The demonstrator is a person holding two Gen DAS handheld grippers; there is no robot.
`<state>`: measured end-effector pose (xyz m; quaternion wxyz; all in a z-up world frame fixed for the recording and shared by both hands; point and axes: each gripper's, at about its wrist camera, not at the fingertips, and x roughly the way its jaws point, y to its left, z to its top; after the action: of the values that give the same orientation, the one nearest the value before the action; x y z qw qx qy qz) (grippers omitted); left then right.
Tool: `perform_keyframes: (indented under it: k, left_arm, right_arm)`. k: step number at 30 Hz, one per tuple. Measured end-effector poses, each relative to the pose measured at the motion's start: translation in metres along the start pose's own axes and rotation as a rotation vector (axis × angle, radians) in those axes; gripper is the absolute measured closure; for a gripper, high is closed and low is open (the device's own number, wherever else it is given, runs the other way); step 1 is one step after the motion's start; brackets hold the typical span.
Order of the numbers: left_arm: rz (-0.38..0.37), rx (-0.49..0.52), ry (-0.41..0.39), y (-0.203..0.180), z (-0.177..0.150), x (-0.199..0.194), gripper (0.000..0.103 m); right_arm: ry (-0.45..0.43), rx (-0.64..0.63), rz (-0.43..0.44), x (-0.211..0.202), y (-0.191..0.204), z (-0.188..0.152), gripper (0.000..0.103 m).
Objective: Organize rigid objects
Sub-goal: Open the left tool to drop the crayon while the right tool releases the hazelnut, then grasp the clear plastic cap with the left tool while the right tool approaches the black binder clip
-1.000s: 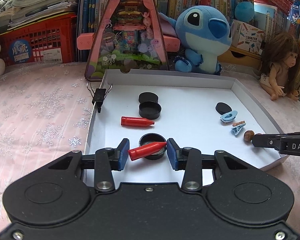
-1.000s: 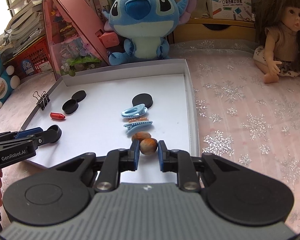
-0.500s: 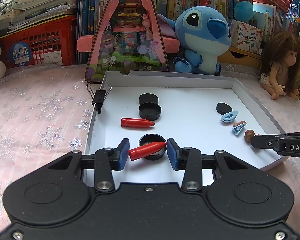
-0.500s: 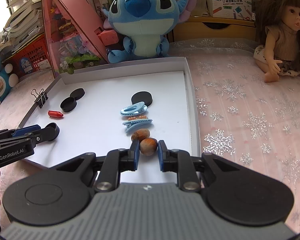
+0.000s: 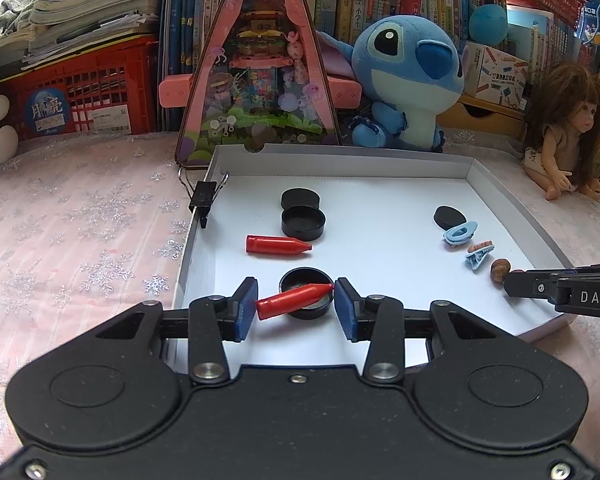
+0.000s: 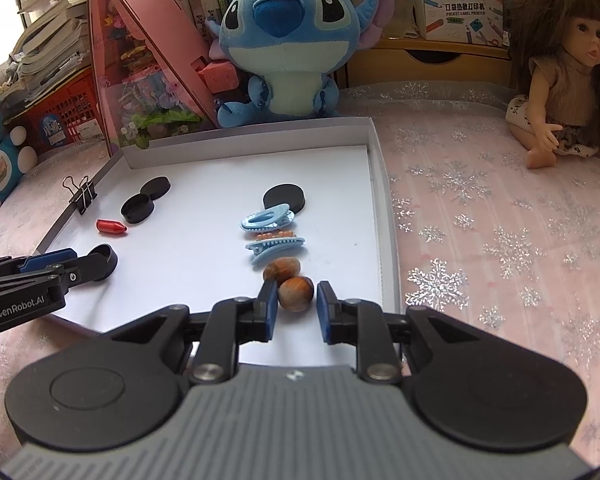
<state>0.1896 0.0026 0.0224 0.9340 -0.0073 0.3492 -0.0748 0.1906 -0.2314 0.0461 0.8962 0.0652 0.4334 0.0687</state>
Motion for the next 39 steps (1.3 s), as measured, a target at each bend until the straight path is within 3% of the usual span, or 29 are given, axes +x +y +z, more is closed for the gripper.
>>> perform_keyframes:
  k: [1,4,8,14,27,39]
  left_arm:
    - [0.002,0.001,-0.002,0.0,0.0,-0.001,0.061]
    - [-0.001,0.001,-0.005,-0.001,-0.001,-0.005,0.056]
    - [-0.011,0.01,-0.008,-0.004,-0.002,-0.016,0.038]
    - [-0.038,0.048,-0.071,-0.012,-0.007,-0.046,0.031]
    - [-0.169,0.107,-0.112,-0.03,-0.046,-0.107,0.029]
    - [-0.254,0.218,-0.064,-0.043,-0.088,-0.128,0.028]
  right_arm:
    - [-0.002,0.0,0.0,-0.001,0.0,0.0,0.058]
    - [-0.01,-0.003,0.004,-0.004,0.0,-0.002,0.054]
    - [-0.031,-0.024,0.0,-0.011,0.003,-0.005,0.043]
    - [-0.082,-0.054,0.01,-0.029,0.008,-0.01,0.034]
    - [-0.208,-0.152,0.027,-0.085,0.015,-0.049,0.021]
    - [-0.202,-0.161,0.004,-0.098,0.005,-0.089,0.019]
